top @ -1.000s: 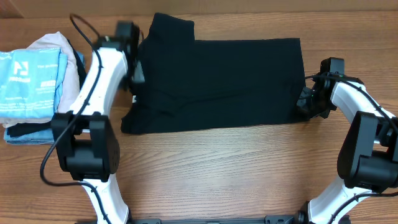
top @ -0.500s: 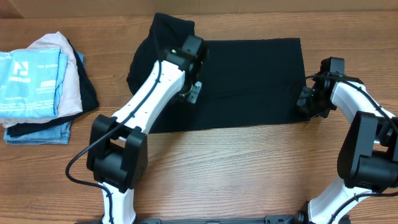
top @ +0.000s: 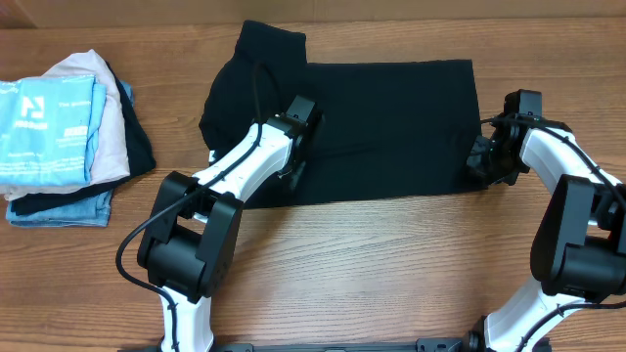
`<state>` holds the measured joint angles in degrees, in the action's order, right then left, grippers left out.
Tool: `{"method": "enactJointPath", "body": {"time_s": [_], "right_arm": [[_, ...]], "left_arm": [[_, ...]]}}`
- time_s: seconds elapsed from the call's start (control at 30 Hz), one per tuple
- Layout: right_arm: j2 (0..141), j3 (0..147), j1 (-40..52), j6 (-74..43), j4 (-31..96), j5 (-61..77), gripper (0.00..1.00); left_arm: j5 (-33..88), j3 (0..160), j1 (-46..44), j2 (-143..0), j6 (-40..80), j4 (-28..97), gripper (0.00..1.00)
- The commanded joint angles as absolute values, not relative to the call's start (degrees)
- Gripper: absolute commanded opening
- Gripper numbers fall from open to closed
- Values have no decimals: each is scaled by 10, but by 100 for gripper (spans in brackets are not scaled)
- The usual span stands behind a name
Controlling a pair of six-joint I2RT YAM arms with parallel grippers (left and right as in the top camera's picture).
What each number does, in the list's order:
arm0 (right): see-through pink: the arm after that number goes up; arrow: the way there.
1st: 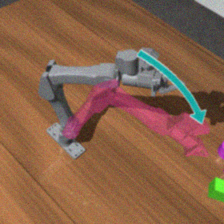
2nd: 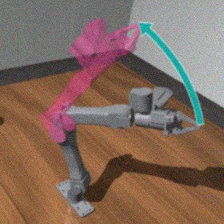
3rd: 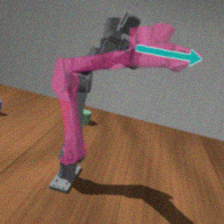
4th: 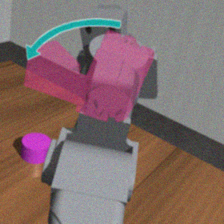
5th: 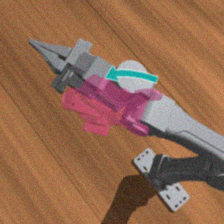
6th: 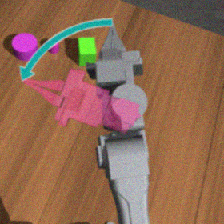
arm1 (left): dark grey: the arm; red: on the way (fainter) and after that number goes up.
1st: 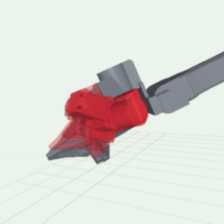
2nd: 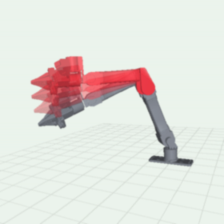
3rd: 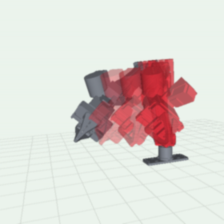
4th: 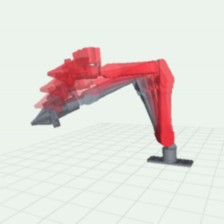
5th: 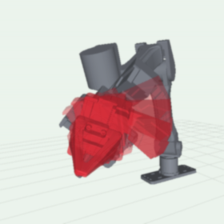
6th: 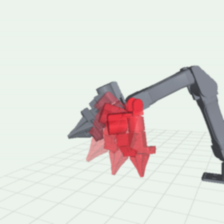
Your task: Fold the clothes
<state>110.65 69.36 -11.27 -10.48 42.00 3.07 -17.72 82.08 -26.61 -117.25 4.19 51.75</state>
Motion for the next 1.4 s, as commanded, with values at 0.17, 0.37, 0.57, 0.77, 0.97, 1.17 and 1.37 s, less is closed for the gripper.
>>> {"method": "enactJointPath", "body": {"time_s": [0.17,0.37,0.57,0.77,0.97,1.17,1.37], "right_arm": [[1132,686,-126,-105,419,1,20],[1132,686,-126,-105,419,1,20],[1132,686,-126,-105,419,1,20],[1132,686,-126,-105,419,1,20],[1132,686,-126,-105,418,1,20],[1132,686,-126,-105,418,1,21],[1132,686,-126,-105,418,1,21]], "left_arm": [[-217,818,-266,-1170,39,484,31],[-284,818,-265,-1170,38,445,32],[-320,826,-231,-1170,75,384,50],[-154,989,-214,-1170,95,574,4],[-5,954,-215,-1170,112,674,4],[11,859,-228,-1170,130,653,4],[-22,829,-229,-1170,170,596,4]]}}
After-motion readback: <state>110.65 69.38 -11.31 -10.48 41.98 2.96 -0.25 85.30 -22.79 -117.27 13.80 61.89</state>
